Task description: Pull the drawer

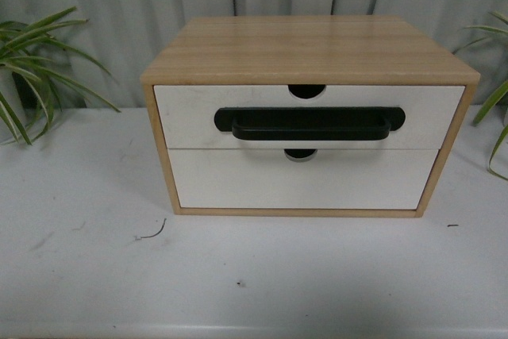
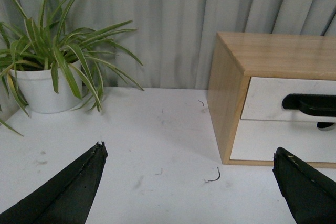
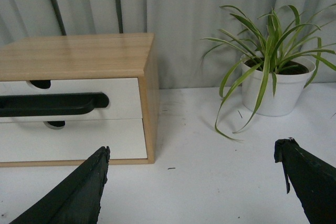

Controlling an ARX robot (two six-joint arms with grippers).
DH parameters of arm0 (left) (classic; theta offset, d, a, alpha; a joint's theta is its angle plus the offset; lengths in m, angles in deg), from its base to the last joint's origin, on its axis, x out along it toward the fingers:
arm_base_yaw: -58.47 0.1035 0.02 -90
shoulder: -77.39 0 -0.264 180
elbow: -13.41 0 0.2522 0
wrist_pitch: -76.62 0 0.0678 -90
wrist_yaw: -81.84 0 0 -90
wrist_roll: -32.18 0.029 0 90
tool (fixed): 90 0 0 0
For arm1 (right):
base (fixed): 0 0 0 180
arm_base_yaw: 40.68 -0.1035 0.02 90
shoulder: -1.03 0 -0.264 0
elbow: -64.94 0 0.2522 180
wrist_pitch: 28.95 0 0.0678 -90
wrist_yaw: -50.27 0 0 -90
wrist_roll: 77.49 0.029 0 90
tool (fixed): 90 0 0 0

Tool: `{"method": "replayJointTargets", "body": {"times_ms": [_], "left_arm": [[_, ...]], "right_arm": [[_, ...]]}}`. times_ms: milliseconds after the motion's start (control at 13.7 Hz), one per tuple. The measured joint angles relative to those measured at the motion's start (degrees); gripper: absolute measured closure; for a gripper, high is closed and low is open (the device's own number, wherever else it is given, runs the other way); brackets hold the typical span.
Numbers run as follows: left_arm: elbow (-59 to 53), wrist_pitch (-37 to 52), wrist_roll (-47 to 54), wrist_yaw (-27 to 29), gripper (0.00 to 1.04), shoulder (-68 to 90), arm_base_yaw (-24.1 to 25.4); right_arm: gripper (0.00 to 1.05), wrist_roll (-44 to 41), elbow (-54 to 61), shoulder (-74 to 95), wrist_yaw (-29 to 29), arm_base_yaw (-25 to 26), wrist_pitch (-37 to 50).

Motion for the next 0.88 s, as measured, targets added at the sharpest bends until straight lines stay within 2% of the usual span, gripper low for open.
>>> {"method": "replayJointTargets", "body": {"times_ms": [876], "left_arm": [[0.0, 0.0, 0.0, 0.0, 0.07, 0.0, 0.0]], "right_arm": [[0.06, 0.0, 0.0, 0.0, 0.0, 0.0, 0.0]]}}
